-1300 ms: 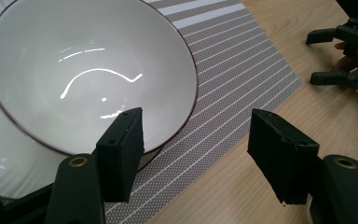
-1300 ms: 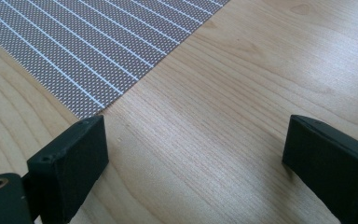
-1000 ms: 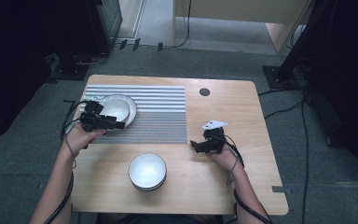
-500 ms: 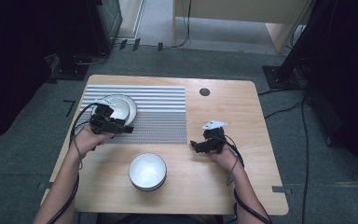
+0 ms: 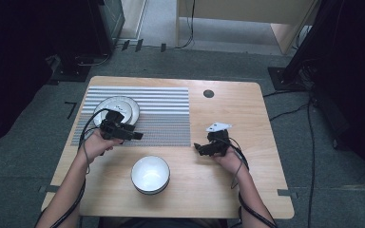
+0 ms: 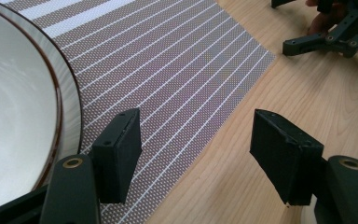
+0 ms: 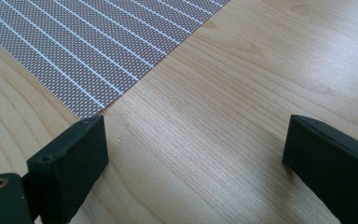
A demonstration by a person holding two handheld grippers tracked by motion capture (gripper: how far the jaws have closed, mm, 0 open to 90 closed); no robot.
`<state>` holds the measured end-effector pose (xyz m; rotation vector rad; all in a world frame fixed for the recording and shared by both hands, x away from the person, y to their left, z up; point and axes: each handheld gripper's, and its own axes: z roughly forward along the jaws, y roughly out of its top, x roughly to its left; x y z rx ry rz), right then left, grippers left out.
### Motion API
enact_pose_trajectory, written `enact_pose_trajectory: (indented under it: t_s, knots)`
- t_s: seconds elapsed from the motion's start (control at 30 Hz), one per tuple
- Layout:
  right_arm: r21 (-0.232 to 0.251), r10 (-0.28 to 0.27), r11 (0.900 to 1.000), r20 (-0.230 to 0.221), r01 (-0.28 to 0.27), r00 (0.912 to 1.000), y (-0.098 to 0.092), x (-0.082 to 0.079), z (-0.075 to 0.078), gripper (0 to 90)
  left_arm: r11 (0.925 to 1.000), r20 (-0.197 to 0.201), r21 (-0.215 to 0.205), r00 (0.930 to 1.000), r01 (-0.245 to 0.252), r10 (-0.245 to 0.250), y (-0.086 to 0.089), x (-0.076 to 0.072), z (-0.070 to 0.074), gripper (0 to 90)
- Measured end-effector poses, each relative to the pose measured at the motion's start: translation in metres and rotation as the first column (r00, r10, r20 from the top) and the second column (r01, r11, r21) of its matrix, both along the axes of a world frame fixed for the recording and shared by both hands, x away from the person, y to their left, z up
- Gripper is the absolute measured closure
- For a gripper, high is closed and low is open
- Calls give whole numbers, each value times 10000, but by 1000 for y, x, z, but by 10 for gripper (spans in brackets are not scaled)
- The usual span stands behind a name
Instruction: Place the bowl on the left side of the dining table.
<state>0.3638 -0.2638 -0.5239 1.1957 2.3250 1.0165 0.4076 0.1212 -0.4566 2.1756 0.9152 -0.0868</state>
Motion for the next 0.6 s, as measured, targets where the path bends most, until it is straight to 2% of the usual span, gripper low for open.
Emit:
enact_pose_trajectory:
  t_s: [0.27, 0.6]
  knots:
    - [5, -3, 10000, -6, 3, 10000, 0, 0, 0, 62, 9994, 68, -75, 9994, 340, -340, -8, -1, -9, 322]
    - [14, 1, 10000, 14, -1, 10000, 0, 0, 0, 62, 9982, 127, 167, 9982, 576, -578, -18, -2, -21, 314]
